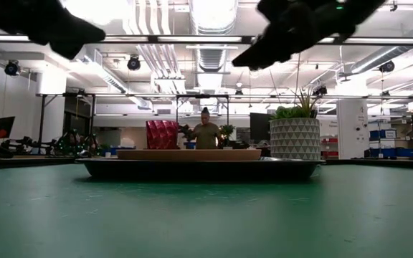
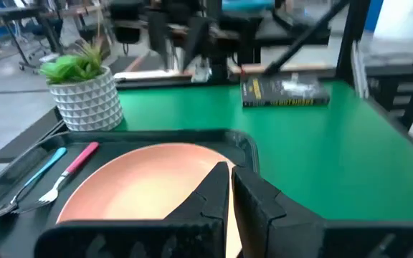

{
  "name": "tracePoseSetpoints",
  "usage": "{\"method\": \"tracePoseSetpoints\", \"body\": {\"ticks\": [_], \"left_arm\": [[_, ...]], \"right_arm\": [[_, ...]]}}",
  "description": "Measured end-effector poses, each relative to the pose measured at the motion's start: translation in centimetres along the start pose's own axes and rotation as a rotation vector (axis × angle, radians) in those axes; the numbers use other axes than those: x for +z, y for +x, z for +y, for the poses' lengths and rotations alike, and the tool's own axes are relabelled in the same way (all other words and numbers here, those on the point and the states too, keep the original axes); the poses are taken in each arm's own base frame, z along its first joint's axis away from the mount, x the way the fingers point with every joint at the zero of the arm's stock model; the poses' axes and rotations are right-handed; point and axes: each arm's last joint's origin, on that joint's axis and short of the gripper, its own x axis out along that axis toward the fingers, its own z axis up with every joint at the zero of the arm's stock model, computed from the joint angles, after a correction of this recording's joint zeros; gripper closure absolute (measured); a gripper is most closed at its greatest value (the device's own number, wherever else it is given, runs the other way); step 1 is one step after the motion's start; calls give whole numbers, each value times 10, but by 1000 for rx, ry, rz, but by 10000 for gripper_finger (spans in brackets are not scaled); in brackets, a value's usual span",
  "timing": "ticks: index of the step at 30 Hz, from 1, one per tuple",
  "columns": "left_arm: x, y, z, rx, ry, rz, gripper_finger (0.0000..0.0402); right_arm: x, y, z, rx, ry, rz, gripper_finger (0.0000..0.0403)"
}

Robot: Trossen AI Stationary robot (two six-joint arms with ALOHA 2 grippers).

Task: Pick and place plate/cup/fork/spoon on tray
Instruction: Return to Home Position

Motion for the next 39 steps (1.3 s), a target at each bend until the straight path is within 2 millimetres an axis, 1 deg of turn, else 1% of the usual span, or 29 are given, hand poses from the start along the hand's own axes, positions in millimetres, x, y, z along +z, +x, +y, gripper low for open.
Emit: {"method": "tracePoseSetpoints", "body": {"ticks": [2, 4, 7, 10, 14, 17, 24, 31, 39], "left_arm": [[-7, -7, 5, -3, -27, -44, 400], [-14, -14, 9, -6, -53, -87, 400], [-25, -21, 14, -7, -81, -135, 400], [-34, -27, 18, -9, -100, -165, 400], [-43, -32, 22, -11, -119, -197, 400], [-46, -35, 24, -12, -132, -223, 400], [-63, -36, 26, -18, -119, -237, 400], [-65, -38, 27, -19, -122, -241, 400], [-65, -37, 27, -19, -117, -234, 400]], "right_arm": [[-4, -9, 12, -23, -22, -52, 335], [-8, -17, 19, -31, -28, -111, 338], [-15, -27, 23, -45, -25, -180, 342], [-22, -34, 26, -51, -14, -192, 346], [-31, -40, 29, -49, -11, -190, 350], [-38, -44, 31, -46, -5, -184, 351], [-54, -51, 37, -59, -23, -231, 351], [-70, -64, 43, -77, -34, -292, 351], [-87, -86, 48, -143, -27, -339, 351]]}}
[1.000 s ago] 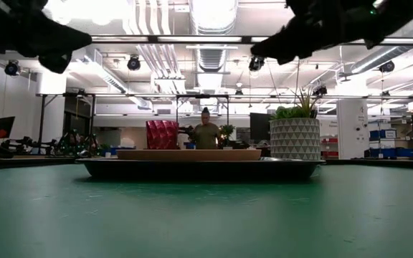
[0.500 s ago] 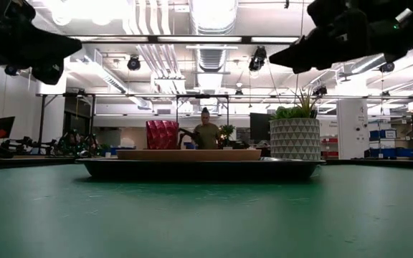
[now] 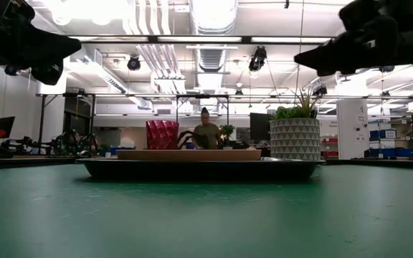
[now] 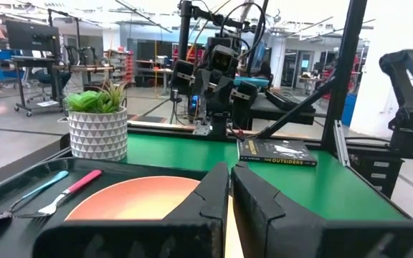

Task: Pick and place plate/cup/fork/spoon on tray
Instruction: Return to Home Position

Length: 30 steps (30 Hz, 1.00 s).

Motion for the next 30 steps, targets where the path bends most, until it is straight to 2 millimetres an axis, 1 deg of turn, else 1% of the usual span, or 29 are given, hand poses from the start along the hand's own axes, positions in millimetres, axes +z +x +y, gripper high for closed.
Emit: {"method": "tracePoseSetpoints", "body": {"ticks": [5, 12, 15, 22, 30], "left_arm": [[0, 0, 0, 0, -2, -1, 400], [-1, 0, 0, 0, -4, 0, 400], [-1, 0, 0, 0, -4, 1, 400], [-2, 1, 0, 0, 9, 17, 400], [-3, 2, -1, 1, 12, 27, 400]], "right_arm": [[-5, -17, 3, -11, 10, -46, 351], [-20, -38, 8, -26, 20, -110, 351], [-16, -46, 7, -69, 14, -165, 351], [-12, -60, 6, -108, -11, -210, 351], [-17, -70, 9, -97, -20, -166, 351]]}}
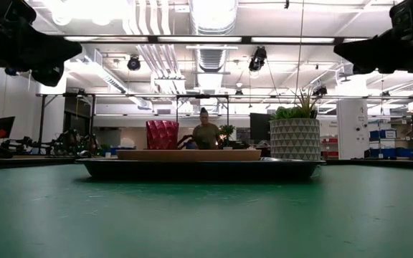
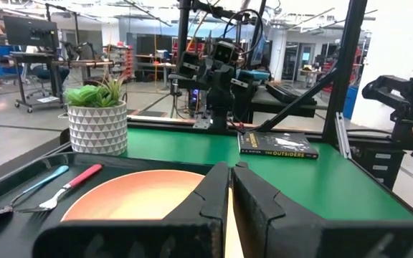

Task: Pick and place plate/cup/fork/spoon on tray
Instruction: Return to Home Position

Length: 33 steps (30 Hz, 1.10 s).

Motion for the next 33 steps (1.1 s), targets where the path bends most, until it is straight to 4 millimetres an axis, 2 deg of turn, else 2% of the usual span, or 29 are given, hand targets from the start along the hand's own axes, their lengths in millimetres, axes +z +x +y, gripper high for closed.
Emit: {"method": "tracePoseSetpoints", "body": {"ticks": [9, 15, 24, 33], "left_arm": [[0, 0, 0, 0, 0, 1, 400], [-1, 0, 0, 0, 4, 8, 400], [-2, 1, -1, 0, 12, 21, 400], [-3, 2, -1, 1, 18, 32, 400]], "right_arm": [[1, -6, 0, 2, -39, -21, 351], [-1, -6, 0, -7, 27, 1, 351], [-6, -3, 1, -5, 455, 60, 351], [-7, -2, 2, -6, 492, 71, 351]]}}
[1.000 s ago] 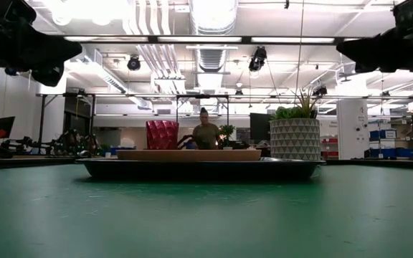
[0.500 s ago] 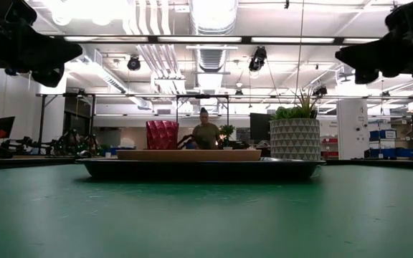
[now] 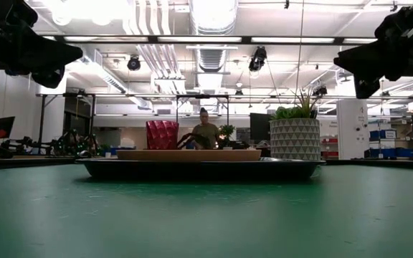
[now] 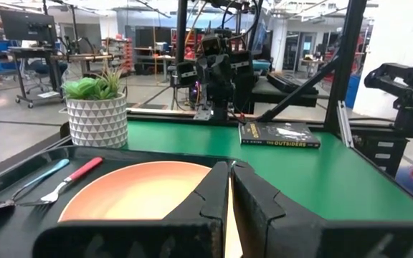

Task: Pick and place plate/cup/fork/spoon on tray
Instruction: Return to Home Position

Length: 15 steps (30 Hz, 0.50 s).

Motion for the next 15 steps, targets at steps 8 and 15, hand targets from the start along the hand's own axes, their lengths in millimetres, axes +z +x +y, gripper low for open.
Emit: {"method": "tracePoseSetpoints", "body": {"ticks": [8, 15], "left_arm": [[-3, 2, -1, 1, 15, 25, 400], [-6, 3, -2, 3, 32, 54, 400]], "right_arm": [[0, 0, 0, 0, 0, 0, 351], [0, 0, 0, 0, 0, 0, 351]]}}
